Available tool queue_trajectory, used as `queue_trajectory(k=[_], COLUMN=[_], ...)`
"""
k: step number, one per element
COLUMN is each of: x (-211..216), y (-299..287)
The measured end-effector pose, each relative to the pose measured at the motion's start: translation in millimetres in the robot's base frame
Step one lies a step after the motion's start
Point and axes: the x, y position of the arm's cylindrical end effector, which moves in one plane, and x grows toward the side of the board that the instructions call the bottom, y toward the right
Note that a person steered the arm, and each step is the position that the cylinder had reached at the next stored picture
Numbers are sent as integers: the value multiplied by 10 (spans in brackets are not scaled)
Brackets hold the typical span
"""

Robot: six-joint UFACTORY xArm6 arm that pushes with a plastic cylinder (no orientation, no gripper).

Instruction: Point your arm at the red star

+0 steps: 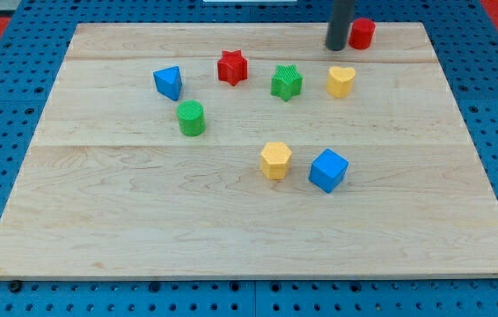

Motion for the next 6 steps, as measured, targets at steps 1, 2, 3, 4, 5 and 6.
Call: queue_trajectory(k=[1,2,3,4,5,6], x=[-115,-214,-127,254,641,641], y=[-593,-1236,-1691,-1758,-1709,-1390])
